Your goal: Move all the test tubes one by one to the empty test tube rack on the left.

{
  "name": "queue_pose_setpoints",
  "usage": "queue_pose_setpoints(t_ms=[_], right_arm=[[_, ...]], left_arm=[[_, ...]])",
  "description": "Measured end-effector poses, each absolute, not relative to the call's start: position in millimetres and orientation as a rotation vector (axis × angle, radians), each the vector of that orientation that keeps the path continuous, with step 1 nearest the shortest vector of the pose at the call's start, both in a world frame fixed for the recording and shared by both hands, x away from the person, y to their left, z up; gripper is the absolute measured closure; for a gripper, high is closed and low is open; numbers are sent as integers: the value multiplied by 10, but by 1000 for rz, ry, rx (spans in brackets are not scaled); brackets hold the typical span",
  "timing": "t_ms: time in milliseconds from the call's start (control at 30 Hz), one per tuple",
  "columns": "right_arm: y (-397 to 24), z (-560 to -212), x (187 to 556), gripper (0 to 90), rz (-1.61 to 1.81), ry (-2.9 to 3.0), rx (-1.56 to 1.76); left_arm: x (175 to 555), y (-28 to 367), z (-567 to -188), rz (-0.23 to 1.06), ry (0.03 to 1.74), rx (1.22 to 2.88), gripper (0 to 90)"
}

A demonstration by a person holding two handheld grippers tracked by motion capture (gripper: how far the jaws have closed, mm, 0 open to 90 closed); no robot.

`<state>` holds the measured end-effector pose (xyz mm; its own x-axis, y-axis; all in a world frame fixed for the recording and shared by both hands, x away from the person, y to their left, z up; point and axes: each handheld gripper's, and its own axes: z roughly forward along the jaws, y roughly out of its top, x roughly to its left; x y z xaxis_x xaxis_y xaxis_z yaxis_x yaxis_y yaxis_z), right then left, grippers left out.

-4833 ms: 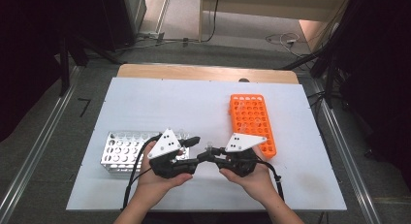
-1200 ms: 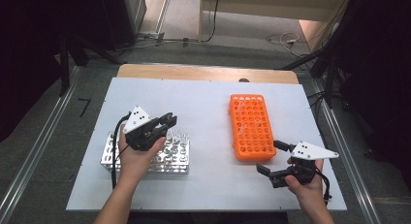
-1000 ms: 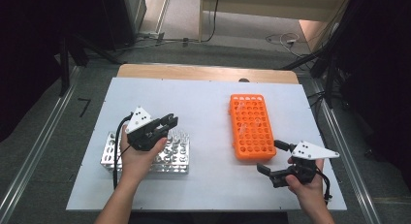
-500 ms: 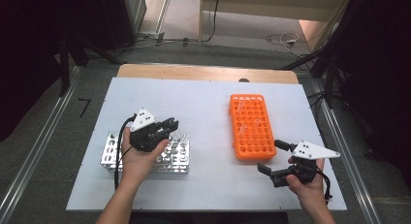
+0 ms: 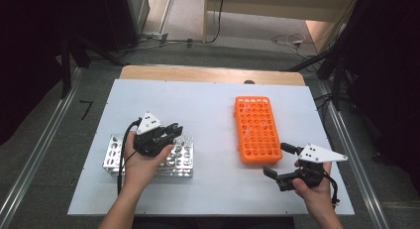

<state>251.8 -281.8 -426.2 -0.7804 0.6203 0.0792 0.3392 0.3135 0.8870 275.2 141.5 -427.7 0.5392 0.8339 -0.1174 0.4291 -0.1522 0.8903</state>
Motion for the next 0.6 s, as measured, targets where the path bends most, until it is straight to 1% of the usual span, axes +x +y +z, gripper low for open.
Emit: queue_pose_setpoints(t_ms=[200,600], right_arm=[[-2817,-4265,2520,0,1445,2308,869],[-2815,-4275,2533,0,1444,2310,872]], left_arm=[[2739,1379,-4298,517,1050,1814,748],[2741,1350,-4340,483,1072,1846,730]])
